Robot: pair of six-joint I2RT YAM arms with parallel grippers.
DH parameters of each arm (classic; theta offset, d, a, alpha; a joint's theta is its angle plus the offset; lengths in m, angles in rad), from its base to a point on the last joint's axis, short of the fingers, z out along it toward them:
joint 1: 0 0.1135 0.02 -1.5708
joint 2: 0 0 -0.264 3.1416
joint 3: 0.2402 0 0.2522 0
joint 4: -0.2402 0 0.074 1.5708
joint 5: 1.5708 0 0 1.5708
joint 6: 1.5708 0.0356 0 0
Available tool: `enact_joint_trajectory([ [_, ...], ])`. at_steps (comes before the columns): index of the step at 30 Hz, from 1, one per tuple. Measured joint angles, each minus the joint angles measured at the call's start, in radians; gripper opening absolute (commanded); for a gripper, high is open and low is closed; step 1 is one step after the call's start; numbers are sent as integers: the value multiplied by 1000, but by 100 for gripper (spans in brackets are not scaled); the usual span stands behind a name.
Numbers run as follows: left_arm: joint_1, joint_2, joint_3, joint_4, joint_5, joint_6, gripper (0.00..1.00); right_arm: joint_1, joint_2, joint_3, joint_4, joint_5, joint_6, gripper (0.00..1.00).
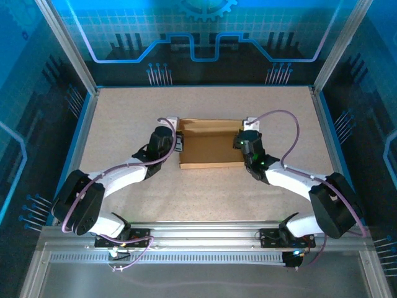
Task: Fold the paper box
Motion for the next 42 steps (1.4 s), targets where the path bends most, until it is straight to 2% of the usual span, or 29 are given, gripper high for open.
enact_joint_trajectory([
  [6, -47, 6, -57, 70, -67, -6, 0, 8, -20, -80, 79, 2, -41, 1],
  [9, -72, 18, -90, 111, -101, -11, 0, 8, -22, -103, 88, -2, -56, 8],
  [11, -85, 25, -101, 125, -114, -11, 0, 10, -24, -117, 86, -7, -60, 16],
  [15, -117, 37, -115, 142, -145, -8, 0, 18, -66, -136, 59, -31, -74, 53],
  [19, -157, 43, -114, 145, -164, 1, 0, 27, -171, -145, -8, -55, -98, 76],
  [21, -174, 48, -113, 145, -175, 18, 0, 26, -232, -147, -43, -72, -109, 81],
  [27, -206, 67, -105, 159, -190, 38, 0, 2, -465, -151, -180, -110, -122, 87],
  [31, -218, 92, -105, 189, -194, 53, 0, -53, -611, -141, -296, -153, -127, 87],
  [37, -225, 133, -105, 251, -229, 92, 0, -89, -623, -42, -468, -220, -103, 87],
  [42, -236, 178, -116, 339, -260, 153, 0, -146, -488, 142, -634, -284, -27, 87],
])
